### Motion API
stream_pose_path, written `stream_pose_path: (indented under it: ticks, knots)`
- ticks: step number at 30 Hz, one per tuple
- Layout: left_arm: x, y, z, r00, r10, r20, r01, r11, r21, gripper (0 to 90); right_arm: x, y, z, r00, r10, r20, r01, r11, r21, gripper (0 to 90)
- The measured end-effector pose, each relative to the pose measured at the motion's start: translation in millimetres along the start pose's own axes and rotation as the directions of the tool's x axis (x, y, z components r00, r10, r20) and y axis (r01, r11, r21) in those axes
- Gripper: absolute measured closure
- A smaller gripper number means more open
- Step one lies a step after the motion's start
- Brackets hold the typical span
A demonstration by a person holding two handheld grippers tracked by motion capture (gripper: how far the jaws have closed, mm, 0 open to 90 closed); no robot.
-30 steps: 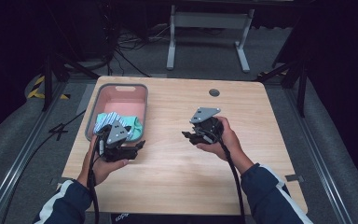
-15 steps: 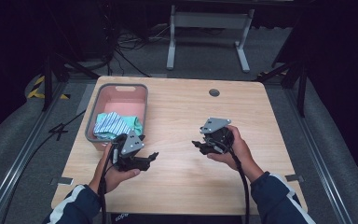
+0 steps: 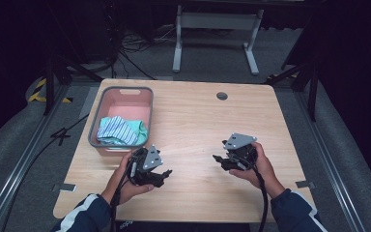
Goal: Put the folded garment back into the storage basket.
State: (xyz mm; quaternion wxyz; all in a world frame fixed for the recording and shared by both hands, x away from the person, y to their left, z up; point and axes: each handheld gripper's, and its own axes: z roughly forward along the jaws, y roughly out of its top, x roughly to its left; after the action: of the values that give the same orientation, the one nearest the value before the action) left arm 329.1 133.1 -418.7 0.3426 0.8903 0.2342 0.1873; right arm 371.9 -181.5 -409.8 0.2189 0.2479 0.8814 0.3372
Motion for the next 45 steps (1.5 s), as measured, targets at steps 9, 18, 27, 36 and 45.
stream_pose_path:
  ticks: [9,18,27,36,45]
  knots:
    - [-1.5,-5.8,14.0,0.9997,0.017,0.02,-0.018,0.9988,0.045,25.3,-1.9,-39.9,-7.0,0.9993,0.034,0.017,-0.034,0.999,-0.01,28.4]
    - [-3.9,-11.1,26.1,0.9973,0.036,0.064,-0.041,0.9958,0.082,23.9,2.2,-70.6,-10.5,0.9981,0.061,-0.002,-0.061,0.998,0.007,22.2]
    - [-5.6,-23.8,38.4,0.9908,0.03,0.132,-0.043,0.9945,0.096,22.7,3.7,-103.9,-20.9,0.991,0.134,0.005,-0.134,0.991,0.026,22.3]
    - [-3.9,-36.9,44.3,0.9794,-0.004,0.202,-0.009,0.9981,0.061,22.5,-0.2,-135.9,-36.1,0.9713,0.237,0.024,-0.237,0.971,0.024,21.8]
    - [-6.3,-44.1,46.0,0.9764,-0.052,0.21,0.048,0.9986,0.022,17.9,-6.1,-154.3,-45.0,0.9424,0.333,0.032,-0.333,0.943,-0.005,19.1]
